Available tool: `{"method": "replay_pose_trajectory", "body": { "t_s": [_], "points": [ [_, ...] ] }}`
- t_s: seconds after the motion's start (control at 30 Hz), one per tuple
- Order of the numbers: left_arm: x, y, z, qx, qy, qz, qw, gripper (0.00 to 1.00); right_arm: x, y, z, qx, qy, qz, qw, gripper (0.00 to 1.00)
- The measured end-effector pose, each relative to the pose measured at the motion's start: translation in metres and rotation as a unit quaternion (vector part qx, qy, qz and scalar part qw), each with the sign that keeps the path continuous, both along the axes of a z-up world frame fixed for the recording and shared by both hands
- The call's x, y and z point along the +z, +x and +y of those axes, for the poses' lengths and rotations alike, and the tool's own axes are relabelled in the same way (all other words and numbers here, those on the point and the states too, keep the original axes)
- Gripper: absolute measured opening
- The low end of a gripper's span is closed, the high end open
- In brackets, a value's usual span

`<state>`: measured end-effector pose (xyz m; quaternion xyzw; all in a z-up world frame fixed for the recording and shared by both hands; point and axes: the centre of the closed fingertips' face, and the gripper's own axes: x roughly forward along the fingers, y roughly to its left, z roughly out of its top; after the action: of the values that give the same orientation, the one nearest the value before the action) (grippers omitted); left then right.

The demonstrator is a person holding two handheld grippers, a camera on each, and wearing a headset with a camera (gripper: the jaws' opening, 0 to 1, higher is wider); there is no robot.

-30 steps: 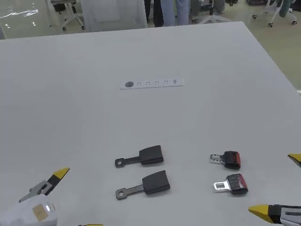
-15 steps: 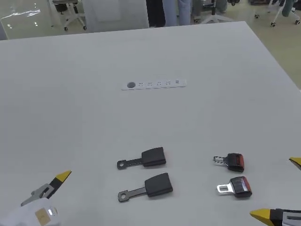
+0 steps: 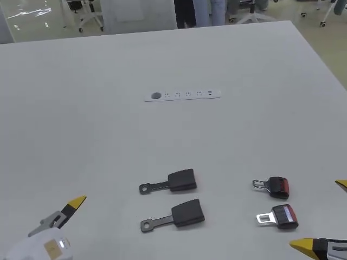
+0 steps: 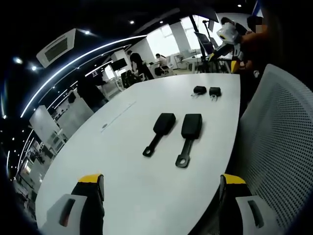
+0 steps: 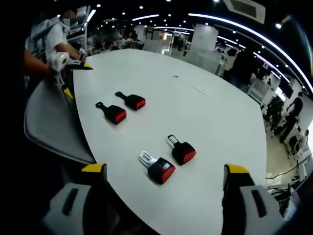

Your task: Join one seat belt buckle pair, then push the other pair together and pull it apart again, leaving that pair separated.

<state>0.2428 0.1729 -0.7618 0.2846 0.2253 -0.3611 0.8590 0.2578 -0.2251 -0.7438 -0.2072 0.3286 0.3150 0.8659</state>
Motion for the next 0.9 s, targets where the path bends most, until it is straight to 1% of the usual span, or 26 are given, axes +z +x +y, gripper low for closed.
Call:
{"method": "replay_pose_trajectory", "body": {
  "t_s": [0.07,0.17,0.3,0.47,0.53,0.63,0.73,0.77,0.83,0.9],
  "points": [
    [0.000,0.000,0.000,0.001,0.000,0.000,1.0000,1.00,0.000,0.001,0.001,0.000,0.001,0.001,1.0000,1.00],
    [0.001,0.001,0.000,0.003,-0.006,0.002,1.0000,1.00,-0.002,0.002,0.003,0.003,0.000,0.003,1.0000,1.00],
    [0.000,0.001,0.000,0.002,-0.004,0.003,1.0000,1.00,-0.002,0.004,0.006,0.008,-0.002,0.004,1.0000,1.00],
    [0.003,0.003,0.000,0.003,-0.006,0.000,1.0000,1.00,-0.003,0.008,0.005,0.010,-0.005,0.004,0.9999,1.00],
    [0.003,0.003,0.000,0.002,-0.005,-0.002,1.0000,1.00,-0.003,0.008,0.006,0.009,-0.005,0.005,0.9999,1.00],
    [0.003,0.003,-0.001,0.002,-0.007,-0.001,1.0000,1.00,-0.004,0.005,0.013,0.009,0.001,0.007,0.9999,1.00],
    [0.004,0.003,-0.001,0.003,-0.010,-0.001,0.9999,1.00,-0.006,0.003,0.016,0.010,0.002,0.006,0.9999,1.00],
    [0.004,0.004,0.000,0.004,-0.010,-0.001,0.9999,1.00,-0.006,0.003,0.017,0.009,0.003,0.008,0.9999,1.00],
    [0.004,0.004,0.000,0.005,-0.010,-0.002,0.9999,1.00,-0.009,0.001,0.013,-0.001,-0.002,0.020,0.9998,1.00],
    [0.004,0.004,0.001,0.006,-0.010,-0.002,0.9999,1.00,-0.009,0.001,0.012,-0.003,0.001,0.022,0.9998,1.00]
  ]
}}
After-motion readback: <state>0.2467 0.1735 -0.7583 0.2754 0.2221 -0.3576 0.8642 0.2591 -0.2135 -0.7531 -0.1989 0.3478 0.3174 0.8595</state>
